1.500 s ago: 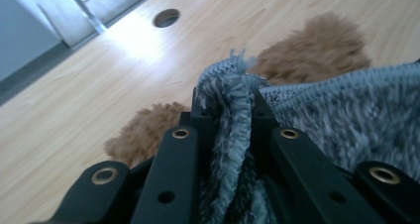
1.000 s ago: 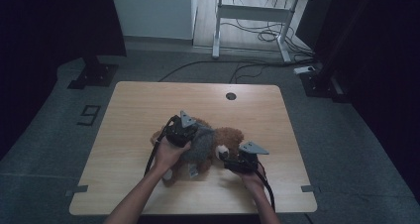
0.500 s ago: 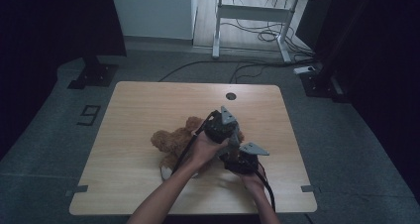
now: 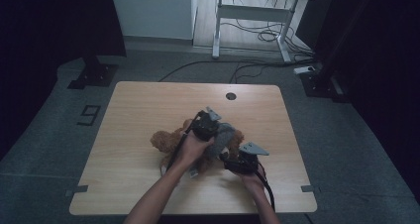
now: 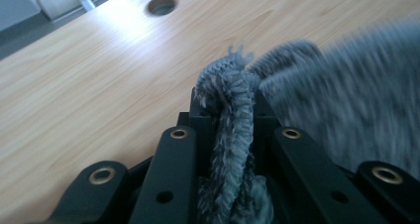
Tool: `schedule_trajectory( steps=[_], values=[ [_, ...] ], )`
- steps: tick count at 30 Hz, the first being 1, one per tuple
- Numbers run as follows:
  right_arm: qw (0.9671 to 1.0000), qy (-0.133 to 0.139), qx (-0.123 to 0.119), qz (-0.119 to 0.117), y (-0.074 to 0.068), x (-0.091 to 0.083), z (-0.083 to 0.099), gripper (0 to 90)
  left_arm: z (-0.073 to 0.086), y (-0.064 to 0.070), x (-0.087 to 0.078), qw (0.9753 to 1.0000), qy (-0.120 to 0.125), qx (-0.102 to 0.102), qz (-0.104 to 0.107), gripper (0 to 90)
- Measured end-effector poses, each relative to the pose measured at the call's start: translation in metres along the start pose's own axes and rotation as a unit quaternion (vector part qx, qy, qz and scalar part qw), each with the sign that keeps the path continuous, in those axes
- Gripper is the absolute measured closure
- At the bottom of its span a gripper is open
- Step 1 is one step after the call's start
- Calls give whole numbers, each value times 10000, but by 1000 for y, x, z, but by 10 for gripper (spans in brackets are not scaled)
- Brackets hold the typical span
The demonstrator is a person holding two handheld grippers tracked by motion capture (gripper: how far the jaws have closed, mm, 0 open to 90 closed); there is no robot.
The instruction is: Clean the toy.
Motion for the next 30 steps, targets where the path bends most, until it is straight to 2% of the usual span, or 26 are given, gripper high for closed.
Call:
schedule_trajectory(
  steps=[2, 6, 7, 11, 15, 18, 20, 25, 27, 30],
  values=[
    [10000, -6, -39, 44, -1, 1, -1, 251, 4, -11, -13, 9998, 113, -170, 44, 783],
    [9999, 32, -66, 153, 0, 3, -1, 260, 7, -30, -33, 9993, 227, -299, -85, 784],
    [9998, 30, -67, 186, 1, 4, -1, 263, 8, -37, -38, 9990, 256, -312, -177, 784],
    [9996, 19, -60, 287, 6, 8, -4, 268, 11, -53, -49, 9979, 351, -361, -408, 783],
    [9989, 79, -85, 465, 15, 12, -5, 271, 11, -63, -56, 9968, 401, -400, -557, 782],
    [9975, 156, -115, 681, 24, 14, -6, 275, 10, -66, -54, 9965, 402, -477, -551, 781],
    [9972, 196, -82, 717, 27, 15, -6, 276, 8, -66, -48, 9967, 363, -486, -537, 781],
    [9970, 224, -146, 725, 25, 13, -5, 273, 0, -59, -28, 9974, 274, -502, -446, 779],
    [9973, 237, -147, 686, 24, 12, -4, 265, 3, -56, -20, 9979, 128, -472, -432, 776],
    [9978, 232, -82, 617, 25, 9, -3, 254, 12, -55, -15, 9976, 117, -519, -434, 778]
  ],
)
Point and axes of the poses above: each handheld gripper's, and its own axes: x roughly forward along the jaws, z roughly out of its underside, y roughly to its right, the point moved 5 cm from there along x, roughly forward along the jaws, and after that the axes turned 14 degrees about y, right-handed, at the moved point
